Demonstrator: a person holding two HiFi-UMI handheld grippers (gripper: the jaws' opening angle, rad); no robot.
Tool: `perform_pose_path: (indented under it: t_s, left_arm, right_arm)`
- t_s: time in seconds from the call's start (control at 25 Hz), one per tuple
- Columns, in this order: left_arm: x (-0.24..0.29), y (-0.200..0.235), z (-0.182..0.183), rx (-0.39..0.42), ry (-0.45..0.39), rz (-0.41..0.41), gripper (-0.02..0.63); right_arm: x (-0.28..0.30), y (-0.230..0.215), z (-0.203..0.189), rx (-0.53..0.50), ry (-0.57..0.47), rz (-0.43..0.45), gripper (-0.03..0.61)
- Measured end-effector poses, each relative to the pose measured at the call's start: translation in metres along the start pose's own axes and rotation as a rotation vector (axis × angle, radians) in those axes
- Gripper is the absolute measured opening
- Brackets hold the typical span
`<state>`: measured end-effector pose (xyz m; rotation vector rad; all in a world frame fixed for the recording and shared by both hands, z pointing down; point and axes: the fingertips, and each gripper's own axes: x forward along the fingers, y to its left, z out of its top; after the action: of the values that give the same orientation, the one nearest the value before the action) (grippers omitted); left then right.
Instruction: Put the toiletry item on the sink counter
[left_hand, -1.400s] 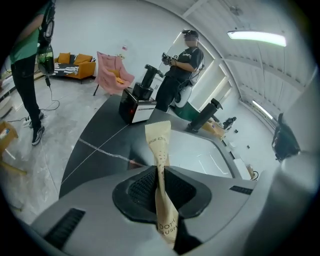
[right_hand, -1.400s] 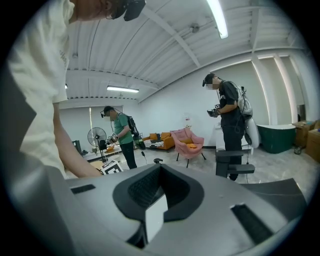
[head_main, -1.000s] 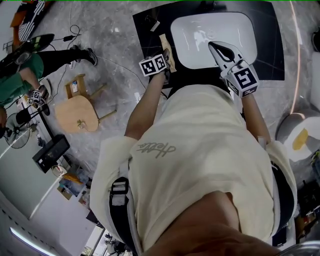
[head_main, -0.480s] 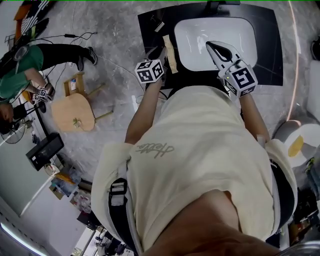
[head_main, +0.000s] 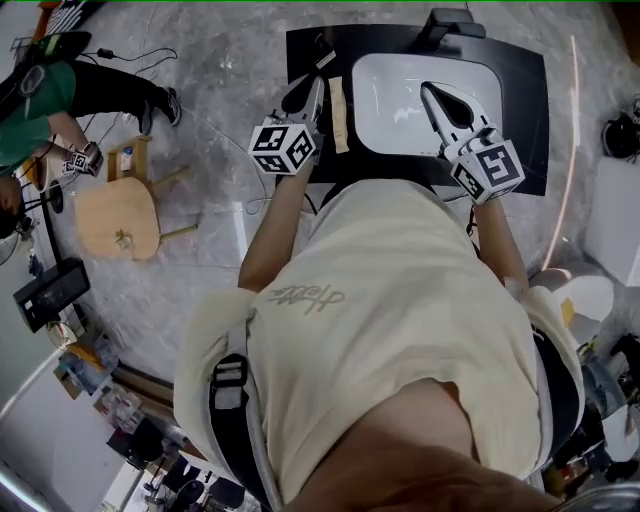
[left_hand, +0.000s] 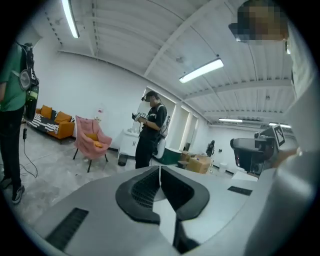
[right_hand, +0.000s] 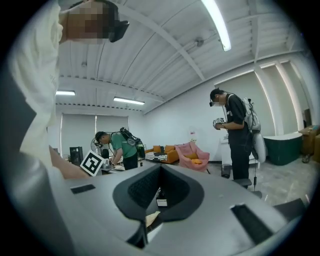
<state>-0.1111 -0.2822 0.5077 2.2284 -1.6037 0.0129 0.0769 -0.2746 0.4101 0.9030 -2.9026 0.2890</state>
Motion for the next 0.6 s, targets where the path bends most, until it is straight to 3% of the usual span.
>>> perform_pose_path:
  t_s: [0.04,0.24,0.48,0.6]
  left_arm:
    - [-0.004,-0.002,0.01,-0.002,-0.025,-0.007,0.003]
    - [-0.012,-0.021,0.053,-0.004,-0.119,-0.063,0.003]
    - [-0.023,-0.059,0.111,0.065,-0.233,-0.182,0.003]
    - [-0.032,-0.071,0.128,0.149,-0.254,-0.196,0.003]
  right_arm:
    - [0.0,0.003,0.005,-0.01,-0.005,0.003,-0.006]
    - [0.0,0.011,0.009,-0.027,0.004,0.026,-0.006]
    - [-0.003,0.016,0.036,0.06,-0.084,0.047,-0.006]
    - [-0.007,0.017,0.047,0.049,-0.099,0.029,-0.006]
